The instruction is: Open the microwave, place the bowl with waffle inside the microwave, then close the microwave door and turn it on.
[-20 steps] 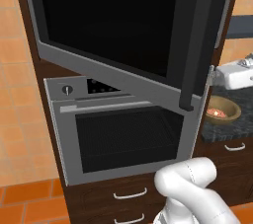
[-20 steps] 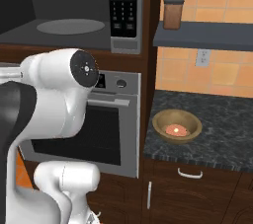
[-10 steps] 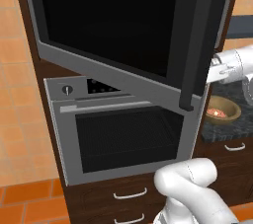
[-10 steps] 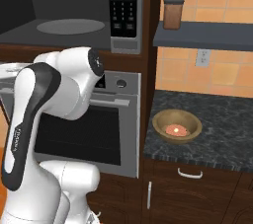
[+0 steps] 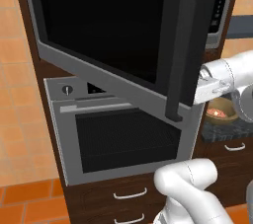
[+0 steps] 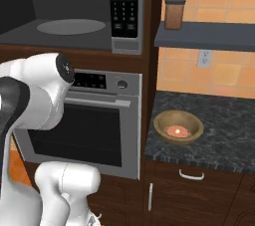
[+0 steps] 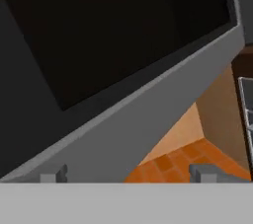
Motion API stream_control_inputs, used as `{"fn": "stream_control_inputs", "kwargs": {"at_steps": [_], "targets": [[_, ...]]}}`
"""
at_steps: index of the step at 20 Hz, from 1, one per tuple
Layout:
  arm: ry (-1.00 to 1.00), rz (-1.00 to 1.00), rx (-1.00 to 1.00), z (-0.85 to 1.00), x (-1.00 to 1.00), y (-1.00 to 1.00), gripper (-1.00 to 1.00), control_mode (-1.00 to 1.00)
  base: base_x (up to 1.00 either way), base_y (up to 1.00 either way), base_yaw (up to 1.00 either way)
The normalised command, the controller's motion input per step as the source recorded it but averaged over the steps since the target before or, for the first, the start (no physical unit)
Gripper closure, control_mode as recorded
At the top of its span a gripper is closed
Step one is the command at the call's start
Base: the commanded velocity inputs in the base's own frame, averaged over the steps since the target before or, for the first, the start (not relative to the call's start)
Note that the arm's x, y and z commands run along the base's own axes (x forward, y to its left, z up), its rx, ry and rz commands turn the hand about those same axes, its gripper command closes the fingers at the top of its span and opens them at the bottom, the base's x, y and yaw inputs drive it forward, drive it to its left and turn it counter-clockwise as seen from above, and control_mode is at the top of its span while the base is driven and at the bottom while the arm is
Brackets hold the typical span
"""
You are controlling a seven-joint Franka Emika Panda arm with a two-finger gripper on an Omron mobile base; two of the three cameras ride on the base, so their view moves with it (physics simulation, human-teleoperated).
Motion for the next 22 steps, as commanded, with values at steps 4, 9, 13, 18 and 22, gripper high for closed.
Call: {"fn": "stream_control_inputs", "kwargs": {"at_steps": [4,9,13,18,22], "targets": [[-0.09,0.13,0.0,0.01,-0.73,0.6,-1.0,-1.0,0.0,0.0,0.0],[-0.04,0.0,0.0,0.26,-0.17,0.88,-1.0,-1.0,0.0,0.0,0.0],[0.13,0.01,-0.06,-0.01,0.38,0.37,-1.0,-1.0,0.0,0.0,0.0],[0.24,-0.2,-0.1,-0.07,0.22,-0.94,-1.0,-1.0,0.0,0.0,0.0],[0.21,-0.58,-0.26,-0.09,0.27,-0.99,-1.0,-1.0,0.0,0.0,0.0]]}}
